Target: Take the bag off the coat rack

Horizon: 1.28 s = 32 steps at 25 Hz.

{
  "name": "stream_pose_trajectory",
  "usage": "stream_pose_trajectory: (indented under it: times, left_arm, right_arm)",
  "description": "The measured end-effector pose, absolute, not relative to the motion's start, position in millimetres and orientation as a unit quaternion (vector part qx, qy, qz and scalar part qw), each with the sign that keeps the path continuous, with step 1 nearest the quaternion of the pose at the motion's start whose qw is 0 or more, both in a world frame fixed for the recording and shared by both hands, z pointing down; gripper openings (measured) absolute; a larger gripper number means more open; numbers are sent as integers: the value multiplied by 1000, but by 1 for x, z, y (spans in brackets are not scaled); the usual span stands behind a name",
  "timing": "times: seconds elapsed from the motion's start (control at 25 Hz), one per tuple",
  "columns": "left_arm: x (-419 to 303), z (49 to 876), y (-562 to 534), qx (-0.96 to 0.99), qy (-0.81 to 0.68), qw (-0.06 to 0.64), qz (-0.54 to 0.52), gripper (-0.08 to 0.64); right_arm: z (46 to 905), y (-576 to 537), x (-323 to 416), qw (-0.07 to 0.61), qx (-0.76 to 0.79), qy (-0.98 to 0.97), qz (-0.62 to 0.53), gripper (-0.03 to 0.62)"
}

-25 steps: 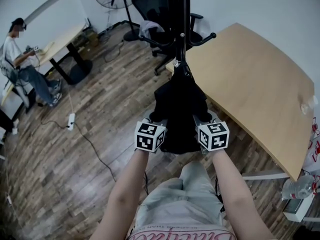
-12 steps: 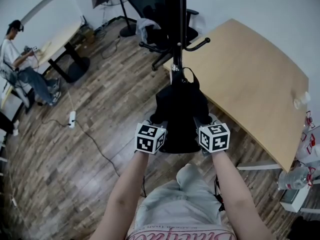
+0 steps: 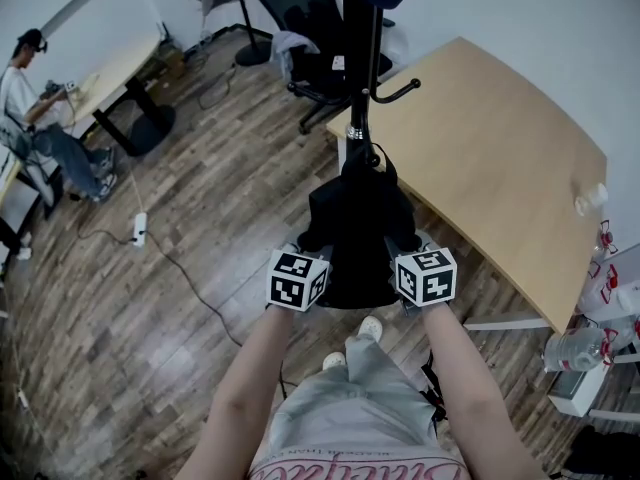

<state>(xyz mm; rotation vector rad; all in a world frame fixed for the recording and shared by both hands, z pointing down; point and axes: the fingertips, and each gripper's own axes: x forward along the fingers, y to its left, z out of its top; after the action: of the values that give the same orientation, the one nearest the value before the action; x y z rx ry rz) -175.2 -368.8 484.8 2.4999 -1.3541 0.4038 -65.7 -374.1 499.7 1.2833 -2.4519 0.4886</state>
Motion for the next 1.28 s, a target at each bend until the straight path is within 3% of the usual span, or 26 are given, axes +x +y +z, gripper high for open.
stream_pose_trajectory:
  times: [0.56, 1.28]
  left_arm:
    - [-162, 435, -342, 894, -428, 79, 107, 61]
    - [-74, 333, -345, 926, -377, 13, 33, 63]
  right_arm:
    - [458, -332, -52, 124, 508, -837, 158, 41]
    - [356, -318, 37, 52, 570, -816, 77, 40]
